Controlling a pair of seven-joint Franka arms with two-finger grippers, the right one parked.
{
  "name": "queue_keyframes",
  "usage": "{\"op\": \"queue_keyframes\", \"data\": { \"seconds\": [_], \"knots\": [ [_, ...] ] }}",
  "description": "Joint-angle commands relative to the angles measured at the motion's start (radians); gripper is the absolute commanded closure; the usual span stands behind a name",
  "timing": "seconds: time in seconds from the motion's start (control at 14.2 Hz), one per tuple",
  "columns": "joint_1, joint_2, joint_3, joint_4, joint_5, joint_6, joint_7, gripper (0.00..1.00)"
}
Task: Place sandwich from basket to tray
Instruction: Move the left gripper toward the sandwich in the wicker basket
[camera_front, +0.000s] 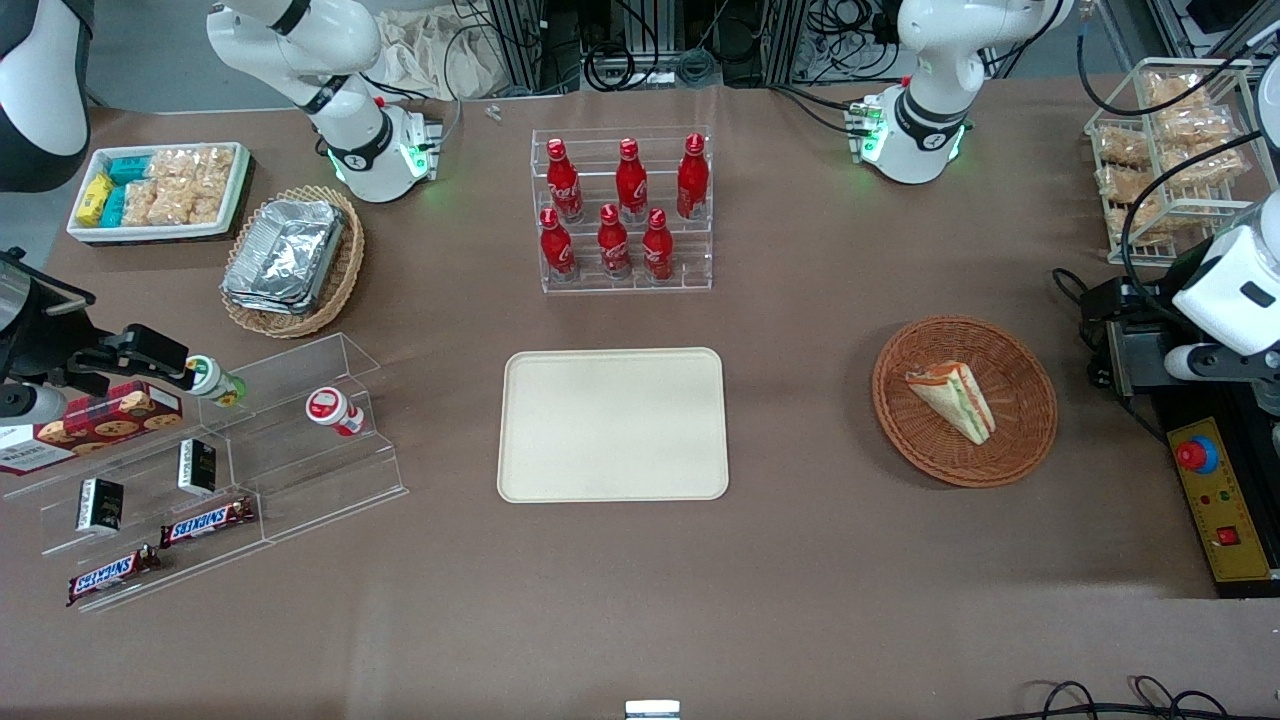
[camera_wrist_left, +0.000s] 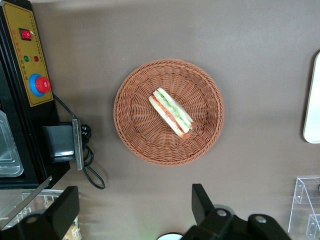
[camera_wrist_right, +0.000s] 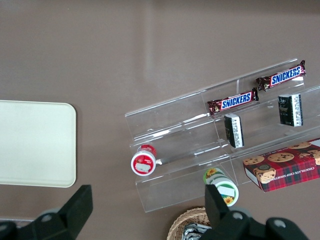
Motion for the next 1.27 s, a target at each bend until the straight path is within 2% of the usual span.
{"op": "queue_keyframes", "data": {
  "seconds": [0.0, 0.28, 0.35, 0.49, 0.7, 0.98, 1.2],
  "knots": [
    [0.002, -0.001, -0.005, 0.018, -0.01, -0.023, -0.016, 0.0],
    [0.005, 0.007, 0.0, 0.008, -0.03, -0.023, -0.036, 0.0],
    [0.015, 0.016, 0.015, -0.002, -0.054, -0.026, -0.079, 0.0],
    [0.02, 0.036, 0.018, -0.025, -0.056, -0.023, -0.147, 0.0],
    [0.02, -0.004, 0.018, -0.172, -0.062, 0.054, -0.164, 0.0],
    [0.02, -0.179, 0.018, -0.52, -0.105, 0.345, -0.262, 0.0],
    [0.014, -0.202, 0.015, -0.692, -0.11, 0.54, -0.356, 0.01]
  ]
}}
